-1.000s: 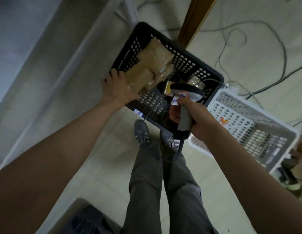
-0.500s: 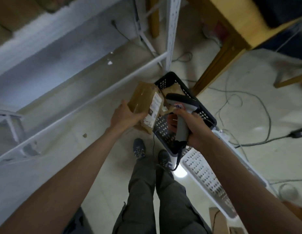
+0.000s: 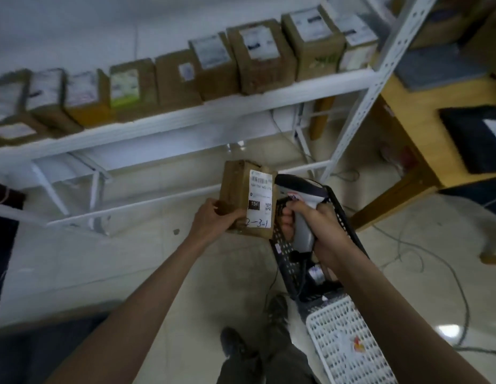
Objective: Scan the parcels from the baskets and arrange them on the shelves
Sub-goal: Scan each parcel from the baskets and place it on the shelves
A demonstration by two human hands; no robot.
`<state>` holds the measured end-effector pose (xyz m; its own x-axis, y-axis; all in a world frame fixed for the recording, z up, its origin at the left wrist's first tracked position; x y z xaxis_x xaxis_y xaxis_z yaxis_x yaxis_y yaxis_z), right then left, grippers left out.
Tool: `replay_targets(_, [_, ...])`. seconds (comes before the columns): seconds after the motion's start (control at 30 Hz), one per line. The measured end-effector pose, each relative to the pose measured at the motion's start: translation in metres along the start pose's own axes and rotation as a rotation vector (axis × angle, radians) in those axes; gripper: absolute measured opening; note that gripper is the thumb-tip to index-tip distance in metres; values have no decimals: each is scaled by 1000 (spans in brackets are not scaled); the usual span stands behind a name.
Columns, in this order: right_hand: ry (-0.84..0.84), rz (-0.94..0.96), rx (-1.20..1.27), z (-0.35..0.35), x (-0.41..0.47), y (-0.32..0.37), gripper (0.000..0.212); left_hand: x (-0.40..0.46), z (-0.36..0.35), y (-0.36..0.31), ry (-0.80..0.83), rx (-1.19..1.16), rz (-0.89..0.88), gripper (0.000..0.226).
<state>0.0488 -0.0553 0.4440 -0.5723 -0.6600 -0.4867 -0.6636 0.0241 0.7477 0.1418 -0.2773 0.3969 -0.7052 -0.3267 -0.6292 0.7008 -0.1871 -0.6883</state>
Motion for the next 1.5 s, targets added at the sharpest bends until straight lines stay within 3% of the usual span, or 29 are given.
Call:
replay_targets(0.27, [110,126,-327,-107,-26,25,5,-92,89,28,-123,-186,-92,34])
replay_targets(0.37, [156,228,-441,-147,-37,46,14,-126,119,22,-166,-243,-151,28])
replay_targets(0.47, [211,326,-571,-188,-50,72,14,-153,144,5,-189,-285,-217,32])
replay_targets(0.57, [231,429,-677,-221,-61,105,18,-177,171,-18,-263,-319,-282,53])
replay_targets(0.77, [386,531,-712,-272,-79,158,22,-215,219,-71,-380,-325,-412,52])
replay_targets(0.97, [491,600,-721,-303,-93,194,21,-234,250,-109,-490,-290,-523,10])
replay_targets(1.5, [543,596,-756,-311,-105,224,18,-244,263,-146,-634,-293,-588,31])
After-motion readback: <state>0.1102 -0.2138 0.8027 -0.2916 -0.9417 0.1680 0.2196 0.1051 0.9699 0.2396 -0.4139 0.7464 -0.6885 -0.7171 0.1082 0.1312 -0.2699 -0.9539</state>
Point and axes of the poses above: each hand's wrist, its own x-axis towards the middle knuckle, its own z-axis out of the back of the hand, y = z × x, the point moved 10 cm from there along x, towards the middle knuckle, and after that the axes turned 15 degrees about y, right-handed, at the moved point
